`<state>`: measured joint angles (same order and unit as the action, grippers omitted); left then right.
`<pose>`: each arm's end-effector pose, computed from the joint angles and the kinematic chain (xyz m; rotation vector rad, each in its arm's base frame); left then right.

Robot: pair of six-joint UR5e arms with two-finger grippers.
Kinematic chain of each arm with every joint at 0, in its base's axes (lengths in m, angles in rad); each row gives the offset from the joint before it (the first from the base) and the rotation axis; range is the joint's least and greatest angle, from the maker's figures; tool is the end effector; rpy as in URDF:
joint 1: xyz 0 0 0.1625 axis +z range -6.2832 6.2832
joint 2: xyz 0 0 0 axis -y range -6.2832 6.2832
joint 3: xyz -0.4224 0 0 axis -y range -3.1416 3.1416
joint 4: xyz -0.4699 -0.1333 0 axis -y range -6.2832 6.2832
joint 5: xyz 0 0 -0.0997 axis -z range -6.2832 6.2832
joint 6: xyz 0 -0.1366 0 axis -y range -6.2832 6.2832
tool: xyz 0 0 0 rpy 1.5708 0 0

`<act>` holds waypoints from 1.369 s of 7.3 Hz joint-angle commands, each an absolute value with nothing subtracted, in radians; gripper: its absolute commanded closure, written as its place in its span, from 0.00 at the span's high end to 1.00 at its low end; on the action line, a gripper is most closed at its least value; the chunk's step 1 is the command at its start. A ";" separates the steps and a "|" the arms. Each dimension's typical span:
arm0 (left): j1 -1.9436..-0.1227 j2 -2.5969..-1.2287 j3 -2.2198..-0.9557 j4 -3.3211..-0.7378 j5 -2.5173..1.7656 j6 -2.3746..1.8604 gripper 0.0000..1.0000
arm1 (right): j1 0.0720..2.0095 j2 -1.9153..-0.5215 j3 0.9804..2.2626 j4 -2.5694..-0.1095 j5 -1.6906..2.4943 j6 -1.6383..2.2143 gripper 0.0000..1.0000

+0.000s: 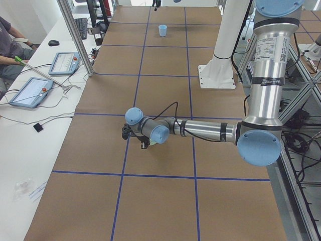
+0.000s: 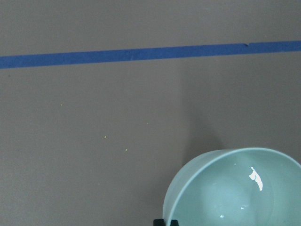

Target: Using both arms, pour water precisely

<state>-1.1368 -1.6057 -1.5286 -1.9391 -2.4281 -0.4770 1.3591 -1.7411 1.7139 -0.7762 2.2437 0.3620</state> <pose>0.2290 -0.5656 0.6365 -0.0689 0.9098 0.1147 -0.0672 -0.5420 0.5992 0.5254 -0.8197 -0.1198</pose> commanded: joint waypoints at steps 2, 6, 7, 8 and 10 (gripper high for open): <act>-1.135 -1.605 -1.519 -1.940 -2.428 -0.477 0.51 | 1.359 -1.741 1.713 -0.778 2.244 0.362 1.00; -1.201 -1.612 -1.635 -1.927 -2.412 -0.485 1.00 | 1.359 -1.651 1.724 -0.983 2.278 0.357 0.99; -1.280 -1.611 -1.649 -1.927 -2.411 -0.473 1.00 | 1.385 -1.617 1.723 -1.082 2.330 0.351 1.00; -1.295 -1.609 -1.663 -1.921 -2.411 -0.418 1.00 | 1.409 -1.577 1.723 -1.195 2.350 0.341 0.99; -1.464 -1.621 -1.666 -1.727 -2.382 -0.086 1.00 | 1.420 -1.555 1.721 -1.311 2.350 0.309 1.00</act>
<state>-1.3585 -1.6136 -1.6608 -1.8486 -2.4010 -0.2943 1.4112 -1.5700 1.7231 -1.2329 2.3446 0.3297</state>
